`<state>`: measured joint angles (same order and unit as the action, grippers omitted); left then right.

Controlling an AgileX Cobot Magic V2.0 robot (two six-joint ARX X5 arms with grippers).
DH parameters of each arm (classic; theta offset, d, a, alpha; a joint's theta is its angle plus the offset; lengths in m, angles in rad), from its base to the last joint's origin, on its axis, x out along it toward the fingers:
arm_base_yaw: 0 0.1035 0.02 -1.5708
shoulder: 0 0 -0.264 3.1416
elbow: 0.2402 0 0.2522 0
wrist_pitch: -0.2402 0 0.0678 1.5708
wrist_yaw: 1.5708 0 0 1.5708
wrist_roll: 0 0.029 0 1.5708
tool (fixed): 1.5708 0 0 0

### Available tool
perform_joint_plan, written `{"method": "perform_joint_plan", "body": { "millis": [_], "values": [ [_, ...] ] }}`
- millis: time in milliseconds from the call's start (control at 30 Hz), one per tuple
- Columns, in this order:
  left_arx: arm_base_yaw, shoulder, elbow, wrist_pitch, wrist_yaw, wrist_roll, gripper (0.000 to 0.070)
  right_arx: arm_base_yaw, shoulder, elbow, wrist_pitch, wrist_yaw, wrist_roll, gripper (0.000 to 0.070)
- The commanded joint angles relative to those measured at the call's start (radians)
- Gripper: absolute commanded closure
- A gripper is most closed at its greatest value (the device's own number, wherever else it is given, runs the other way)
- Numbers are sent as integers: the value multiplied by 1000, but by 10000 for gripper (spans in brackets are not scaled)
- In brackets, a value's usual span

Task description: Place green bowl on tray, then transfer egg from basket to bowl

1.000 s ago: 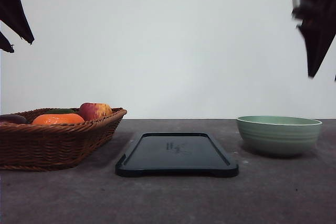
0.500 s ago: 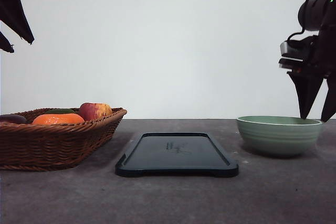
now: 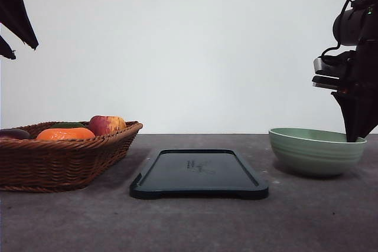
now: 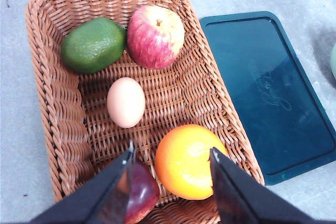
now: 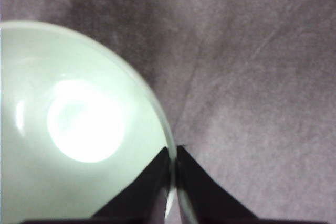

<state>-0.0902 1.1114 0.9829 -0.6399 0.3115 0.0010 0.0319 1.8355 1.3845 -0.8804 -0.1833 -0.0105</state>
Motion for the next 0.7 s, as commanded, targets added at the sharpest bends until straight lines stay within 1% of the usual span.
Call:
{"method": "perform_joint_plan", "body": {
  "millis": [0,200,300,367,500,600,667],
  "values": [
    [-3,6,26,8,4,9,426,2,21,33,-27,-3,-1,695],
    [-3,6,26,8,4,9,426,16,21,139,-184,-30,-2,695],
    [-3,6,26,8,4,9,426,44,21,217,-277,-29,-5,695],
    [-3,6,26,8,4,9,426,77,21,266,-313,-27,-6,695],
    [-3,6,26,8,4,9,426,163,21,342,-313,-25,-4,695],
    [-3,6,26,8,4,9,426,240,21,365,-268,-18,6,695],
    [-3,6,26,7,4,8,426,289,23,366,-235,18,29,695]
  ]
}}
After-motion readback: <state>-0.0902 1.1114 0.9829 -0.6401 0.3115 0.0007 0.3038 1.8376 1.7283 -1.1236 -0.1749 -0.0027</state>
